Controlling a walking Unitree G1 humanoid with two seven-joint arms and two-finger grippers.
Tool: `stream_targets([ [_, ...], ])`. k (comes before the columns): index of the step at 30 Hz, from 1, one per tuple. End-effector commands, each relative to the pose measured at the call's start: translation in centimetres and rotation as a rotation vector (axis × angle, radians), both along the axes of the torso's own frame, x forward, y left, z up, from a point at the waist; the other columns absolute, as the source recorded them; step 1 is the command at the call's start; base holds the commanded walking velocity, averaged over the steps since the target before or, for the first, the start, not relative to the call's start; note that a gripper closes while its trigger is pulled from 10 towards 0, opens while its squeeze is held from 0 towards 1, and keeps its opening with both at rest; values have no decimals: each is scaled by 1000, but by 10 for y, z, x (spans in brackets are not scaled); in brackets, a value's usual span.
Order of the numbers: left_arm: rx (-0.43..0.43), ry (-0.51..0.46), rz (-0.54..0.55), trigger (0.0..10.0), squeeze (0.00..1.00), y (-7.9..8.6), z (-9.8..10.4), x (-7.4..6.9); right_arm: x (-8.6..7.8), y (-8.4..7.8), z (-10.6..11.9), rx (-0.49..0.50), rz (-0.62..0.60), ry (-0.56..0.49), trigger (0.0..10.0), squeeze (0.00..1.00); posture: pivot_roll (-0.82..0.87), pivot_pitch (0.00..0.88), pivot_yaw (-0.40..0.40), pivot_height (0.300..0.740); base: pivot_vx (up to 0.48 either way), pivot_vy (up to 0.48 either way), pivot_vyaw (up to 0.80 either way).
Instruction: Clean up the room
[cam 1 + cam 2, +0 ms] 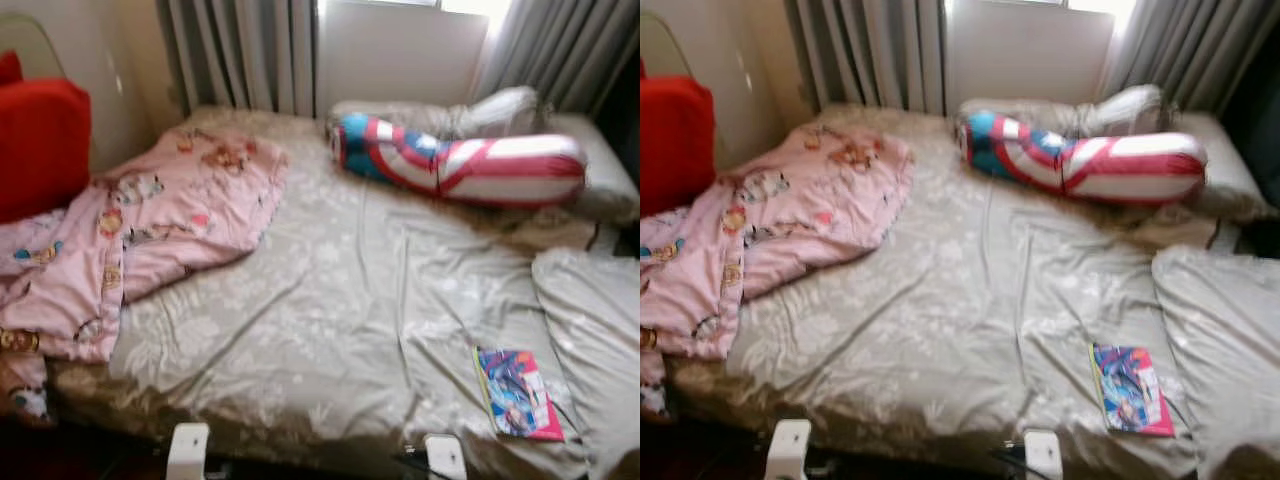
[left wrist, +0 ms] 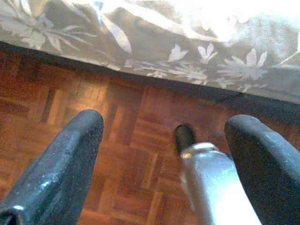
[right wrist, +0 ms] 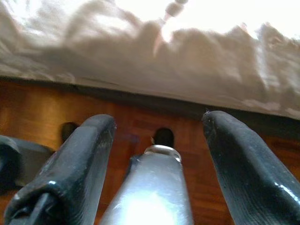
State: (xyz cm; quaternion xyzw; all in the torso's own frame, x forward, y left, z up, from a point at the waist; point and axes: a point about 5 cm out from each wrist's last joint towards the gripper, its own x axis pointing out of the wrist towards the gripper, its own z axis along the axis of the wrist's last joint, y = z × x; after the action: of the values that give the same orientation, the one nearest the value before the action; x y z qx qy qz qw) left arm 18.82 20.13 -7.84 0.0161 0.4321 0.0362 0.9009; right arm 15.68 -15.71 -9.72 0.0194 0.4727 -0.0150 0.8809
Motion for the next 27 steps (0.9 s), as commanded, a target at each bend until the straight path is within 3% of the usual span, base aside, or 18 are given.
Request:
stream_targets([
  [1, 24, 21, -7, 10000, 0, 7, -1, -4, 3, 8, 1, 20, 8, -7, 10000, 0, -5, 31, -35, 738, 0, 480, 0],
  [27, 24, 21, -6, 10000, 0, 7, -1, -4, 3, 6, 1, 19, 15, -8, 10000, 0, -3, 32, -36, 738, 0, 480, 0],
])
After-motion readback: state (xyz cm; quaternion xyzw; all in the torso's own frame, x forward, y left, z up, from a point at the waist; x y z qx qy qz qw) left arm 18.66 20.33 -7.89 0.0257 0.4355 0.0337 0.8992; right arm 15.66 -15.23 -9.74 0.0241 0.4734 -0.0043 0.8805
